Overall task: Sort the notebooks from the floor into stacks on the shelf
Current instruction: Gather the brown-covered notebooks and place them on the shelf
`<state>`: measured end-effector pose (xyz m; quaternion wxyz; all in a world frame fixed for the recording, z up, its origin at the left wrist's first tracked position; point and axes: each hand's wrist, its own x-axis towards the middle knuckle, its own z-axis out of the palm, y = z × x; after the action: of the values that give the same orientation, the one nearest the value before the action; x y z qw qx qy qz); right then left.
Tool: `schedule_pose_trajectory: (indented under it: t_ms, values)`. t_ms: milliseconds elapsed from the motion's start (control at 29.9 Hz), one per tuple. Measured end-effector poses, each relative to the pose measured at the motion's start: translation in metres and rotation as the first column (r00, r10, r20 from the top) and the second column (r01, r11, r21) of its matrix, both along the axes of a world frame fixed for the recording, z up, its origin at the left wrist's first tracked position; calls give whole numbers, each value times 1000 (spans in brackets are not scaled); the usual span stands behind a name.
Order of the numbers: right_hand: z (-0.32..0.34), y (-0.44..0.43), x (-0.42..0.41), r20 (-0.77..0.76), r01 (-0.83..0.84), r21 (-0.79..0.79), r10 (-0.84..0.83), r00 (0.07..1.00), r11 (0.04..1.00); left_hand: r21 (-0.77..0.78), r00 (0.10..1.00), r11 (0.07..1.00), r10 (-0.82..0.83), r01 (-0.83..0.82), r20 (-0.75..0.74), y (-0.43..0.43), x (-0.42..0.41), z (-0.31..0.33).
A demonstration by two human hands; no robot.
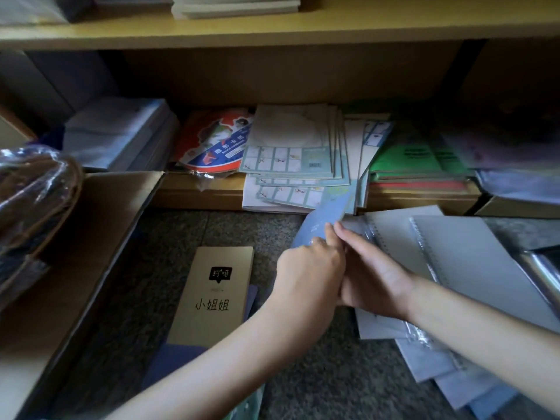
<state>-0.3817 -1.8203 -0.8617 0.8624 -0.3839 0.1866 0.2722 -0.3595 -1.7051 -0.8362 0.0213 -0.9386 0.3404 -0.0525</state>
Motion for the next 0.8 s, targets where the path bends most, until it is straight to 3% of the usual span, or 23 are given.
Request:
schedule_pose_trajectory:
  t_ms: [167, 268, 368, 468, 535, 635, 803]
  values:
    - [-10, -5, -11, -96, 195, -81, -202, 975, 977, 32, 993, 992, -118, 119, -32, -1, -14, -16]
    - [-19, -7, -21, -94, 261, -180, -281, 955, 948, -44, 962, 984, -179, 173, -206, 1, -22, -17]
    - [-28, -8, -32, 79, 321, -323, -313, 947, 890, -224, 941, 965, -198, 138, -274, 8, -12, -18]
    - [-27, -15, -35, 248, 446, -463, -371, 895, 766, -315, 974, 946, -142, 80, -179, 15, 8, -20]
    - [-20, -23, -33, 335, 527, -463, -410, 849, 713, -395, 960, 918, -74, -41, -271, 19, 21, -19]
    - [-2, -33, -23, 444, 617, -438, -439, 781, 654, -557, 861, 797, -96, -234, -499, 21, 30, -17]
    - [25, -50, -5, 543, 698, -394, -462, 702, 598, -740, 668, 491, -359, -459, -652, 13, 36, -3]
